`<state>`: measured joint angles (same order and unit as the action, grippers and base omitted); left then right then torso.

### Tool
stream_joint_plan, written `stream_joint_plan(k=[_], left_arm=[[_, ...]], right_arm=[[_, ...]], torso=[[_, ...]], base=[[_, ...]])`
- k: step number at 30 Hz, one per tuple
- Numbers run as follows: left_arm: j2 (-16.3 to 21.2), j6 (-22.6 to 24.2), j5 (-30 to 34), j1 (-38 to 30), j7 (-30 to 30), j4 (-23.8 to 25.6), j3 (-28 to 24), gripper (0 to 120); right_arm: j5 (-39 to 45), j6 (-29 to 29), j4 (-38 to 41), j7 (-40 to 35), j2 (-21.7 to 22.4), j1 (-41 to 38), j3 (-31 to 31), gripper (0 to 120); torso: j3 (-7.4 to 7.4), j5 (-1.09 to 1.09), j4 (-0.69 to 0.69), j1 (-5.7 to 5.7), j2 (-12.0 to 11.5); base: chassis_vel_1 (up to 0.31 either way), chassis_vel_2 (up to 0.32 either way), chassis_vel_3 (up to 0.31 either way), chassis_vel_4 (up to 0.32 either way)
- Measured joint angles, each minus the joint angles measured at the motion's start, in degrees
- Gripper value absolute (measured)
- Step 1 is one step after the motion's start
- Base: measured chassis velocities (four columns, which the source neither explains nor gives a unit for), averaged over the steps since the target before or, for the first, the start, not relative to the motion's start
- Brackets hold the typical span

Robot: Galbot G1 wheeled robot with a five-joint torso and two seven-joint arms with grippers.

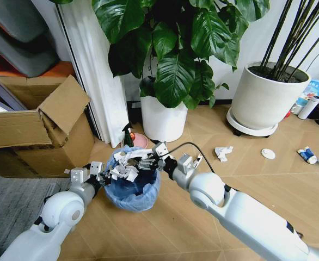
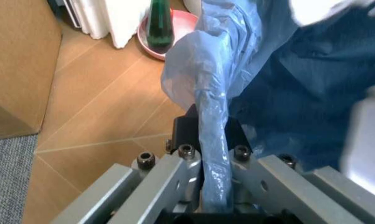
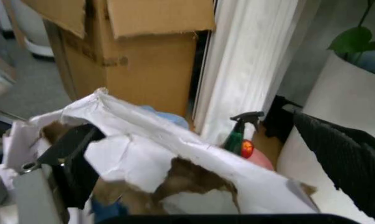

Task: Pick up the trash bin and place the garbage on the floor into it.

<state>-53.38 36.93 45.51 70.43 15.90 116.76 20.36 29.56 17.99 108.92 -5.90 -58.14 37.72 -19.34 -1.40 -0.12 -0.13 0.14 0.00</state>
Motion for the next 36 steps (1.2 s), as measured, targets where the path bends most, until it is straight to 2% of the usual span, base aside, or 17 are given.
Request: stream_joint_plan(k=[7, 18, 36], left_arm=[[-0.4, 0.0, 0.0, -0.4, -0.3, -0.1, 0.3, 0], [-0.9, -0.1, 0.1, -0.8, -0.8, -0.9, 1.3, 0], [-1.4, -0.2, 0.0, -0.1, -0.9, -0.7, 2.2, 0]], right_arm=[[-0.3, 1.7, -0.2, -0.9, 0.4, -0.4, -1.3, 100], [0.0, 1.7, 1.9, -0.9, 3.3, 2.7, 1.4, 100], [2.4, 2.1, 3.9, -1.8, 4.4, 5.1, 3.4, 100]], torso=[[0.0, 0.0, -0.03, 0.0, 0.0], [0.0, 0.01, -0.03, -0.01, 0.0], [0.0, 0.01, -0.03, 0.0, 0.0]], base=[[0.0, 0.0, 0.0, 0.0], [0.0, 0.0, 0.0, 0.0], [0.0, 0.0, 0.0, 0.0]])
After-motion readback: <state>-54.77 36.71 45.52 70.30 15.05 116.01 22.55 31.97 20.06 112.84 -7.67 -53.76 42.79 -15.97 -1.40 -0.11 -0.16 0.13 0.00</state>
